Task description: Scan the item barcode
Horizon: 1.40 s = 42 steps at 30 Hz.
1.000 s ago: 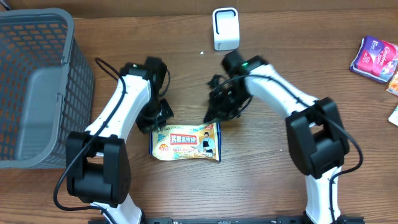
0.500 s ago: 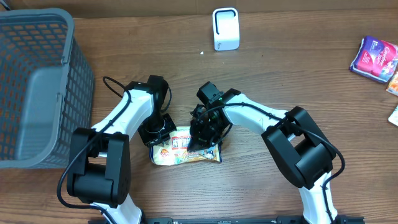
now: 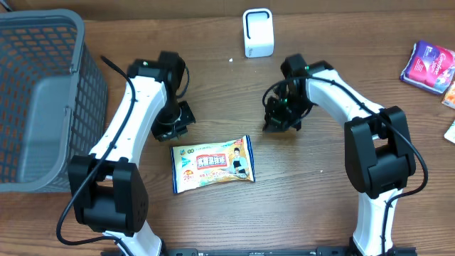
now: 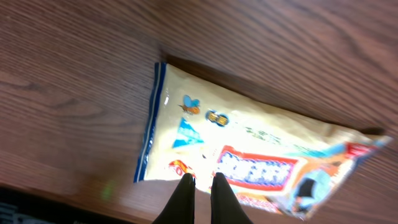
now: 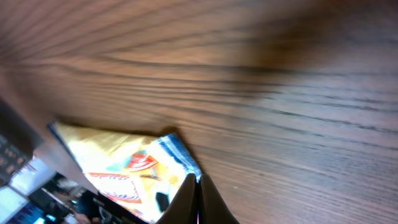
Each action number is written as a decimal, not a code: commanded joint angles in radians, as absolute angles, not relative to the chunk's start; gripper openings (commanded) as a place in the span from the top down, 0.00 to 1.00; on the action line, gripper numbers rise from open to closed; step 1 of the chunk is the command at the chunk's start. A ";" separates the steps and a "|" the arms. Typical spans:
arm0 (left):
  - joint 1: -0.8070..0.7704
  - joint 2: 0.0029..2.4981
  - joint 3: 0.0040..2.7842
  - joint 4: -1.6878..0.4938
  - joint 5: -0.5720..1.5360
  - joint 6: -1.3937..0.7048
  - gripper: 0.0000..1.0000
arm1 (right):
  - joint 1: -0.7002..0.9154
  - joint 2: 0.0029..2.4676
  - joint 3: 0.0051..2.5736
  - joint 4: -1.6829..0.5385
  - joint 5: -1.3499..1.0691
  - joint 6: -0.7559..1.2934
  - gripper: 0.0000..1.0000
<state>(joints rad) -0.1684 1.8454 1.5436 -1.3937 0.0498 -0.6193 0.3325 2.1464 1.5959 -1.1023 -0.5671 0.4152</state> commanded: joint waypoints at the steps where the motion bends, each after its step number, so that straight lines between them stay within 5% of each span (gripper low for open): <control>1: -0.200 1.837 1.529 -1.415 0.132 -0.561 0.96 | 0.379 2.112 1.637 -1.117 -0.644 0.314 0.96; 12: -0.247 1.837 1.108 -1.167 0.246 -0.592 0.96 | 0.603 2.114 1.561 -1.021 -0.656 0.436 0.96; 18: -0.226 1.837 1.033 -1.116 0.060 -0.725 0.96 | 0.616 2.119 1.462 -0.920 -0.632 0.499 0.96; 29: -0.150 1.836 1.207 -1.182 0.024 -0.657 0.96 | 0.321 2.120 1.529 -0.984 -0.337 0.516 0.96; 38: -0.127 1.836 1.531 -1.290 -0.077 -0.687 0.96 | 0.346 2.117 1.684 -1.108 -0.707 0.232 0.96; 42: -0.044 1.837 1.542 -1.287 -0.078 -0.688 0.74 | 0.486 2.118 1.677 -1.041 -0.700 0.306 0.96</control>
<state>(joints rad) -0.1085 1.8465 1.5265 -1.2831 -0.0406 -0.6815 0.3889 2.1422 1.6669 -1.0801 -0.6476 0.2764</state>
